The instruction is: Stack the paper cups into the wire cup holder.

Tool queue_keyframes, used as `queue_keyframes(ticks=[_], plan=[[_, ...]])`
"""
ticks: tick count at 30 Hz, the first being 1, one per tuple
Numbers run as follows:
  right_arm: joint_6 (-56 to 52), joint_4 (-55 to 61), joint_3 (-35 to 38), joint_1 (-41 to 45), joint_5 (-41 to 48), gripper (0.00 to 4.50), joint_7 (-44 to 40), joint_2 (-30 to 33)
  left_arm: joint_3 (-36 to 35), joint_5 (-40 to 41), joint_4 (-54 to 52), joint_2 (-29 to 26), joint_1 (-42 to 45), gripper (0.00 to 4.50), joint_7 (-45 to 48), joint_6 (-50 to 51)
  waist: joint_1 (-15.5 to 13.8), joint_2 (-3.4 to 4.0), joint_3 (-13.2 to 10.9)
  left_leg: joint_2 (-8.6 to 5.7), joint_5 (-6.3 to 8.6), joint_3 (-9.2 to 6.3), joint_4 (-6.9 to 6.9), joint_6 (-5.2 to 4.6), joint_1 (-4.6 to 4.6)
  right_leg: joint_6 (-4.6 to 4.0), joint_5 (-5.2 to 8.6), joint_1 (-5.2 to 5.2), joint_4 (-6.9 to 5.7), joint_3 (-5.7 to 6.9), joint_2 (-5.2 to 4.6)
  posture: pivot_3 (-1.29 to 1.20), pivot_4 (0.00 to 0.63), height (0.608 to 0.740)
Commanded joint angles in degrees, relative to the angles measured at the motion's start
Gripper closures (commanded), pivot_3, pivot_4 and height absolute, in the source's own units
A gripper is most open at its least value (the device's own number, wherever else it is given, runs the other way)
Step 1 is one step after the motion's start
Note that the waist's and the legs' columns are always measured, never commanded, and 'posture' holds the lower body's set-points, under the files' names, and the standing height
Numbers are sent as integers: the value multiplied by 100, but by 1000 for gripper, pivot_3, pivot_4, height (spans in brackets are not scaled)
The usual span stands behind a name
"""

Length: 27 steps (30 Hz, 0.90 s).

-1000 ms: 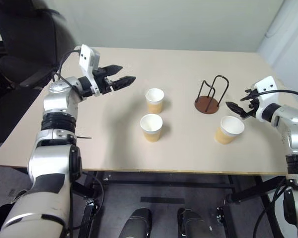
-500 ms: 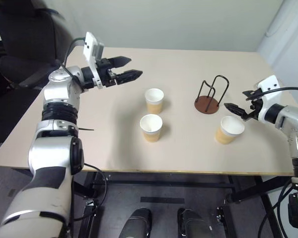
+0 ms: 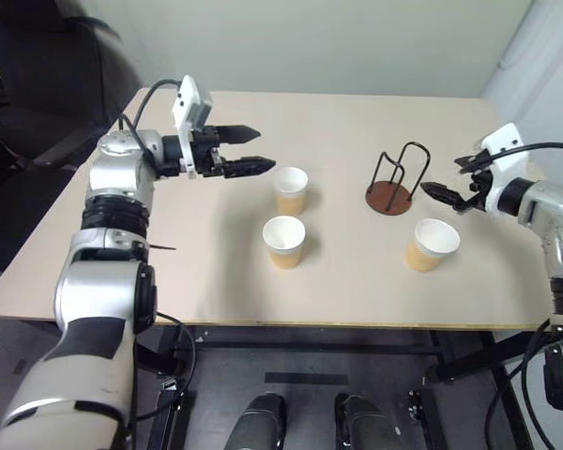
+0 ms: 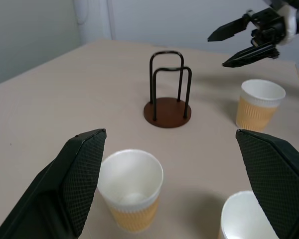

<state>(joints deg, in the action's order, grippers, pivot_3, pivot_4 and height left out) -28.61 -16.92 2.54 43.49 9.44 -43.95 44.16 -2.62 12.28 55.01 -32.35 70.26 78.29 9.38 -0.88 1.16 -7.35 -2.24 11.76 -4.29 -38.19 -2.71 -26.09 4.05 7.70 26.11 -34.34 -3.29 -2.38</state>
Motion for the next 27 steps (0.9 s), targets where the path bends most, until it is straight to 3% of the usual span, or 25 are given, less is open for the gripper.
queue_keyframes(ticks=[1,19,27], plan=[[317,-138,-84,254,-173,0,18,-27,-96,57,-298,-81,7,42,-36,-36,-2,0,0,0,0,0,0,0,-1,0,0,0,-1,1,0,0,150,740],[615,-549,-386,634,-493,0,-51,-551,-122,71,-380,-74,38,42,-147,-17,2,0,0,0,2,0,0,1,-6,-4,2,5,-1,3,-2,0,150,740],[1201,-1501,-531,1064,-903,0,117,-726,-146,106,-439,-72,43,42,-168,22,4,0,0,-1,1,0,-1,2,-4,-6,1,9,-11,2,-2,0,150,740]])
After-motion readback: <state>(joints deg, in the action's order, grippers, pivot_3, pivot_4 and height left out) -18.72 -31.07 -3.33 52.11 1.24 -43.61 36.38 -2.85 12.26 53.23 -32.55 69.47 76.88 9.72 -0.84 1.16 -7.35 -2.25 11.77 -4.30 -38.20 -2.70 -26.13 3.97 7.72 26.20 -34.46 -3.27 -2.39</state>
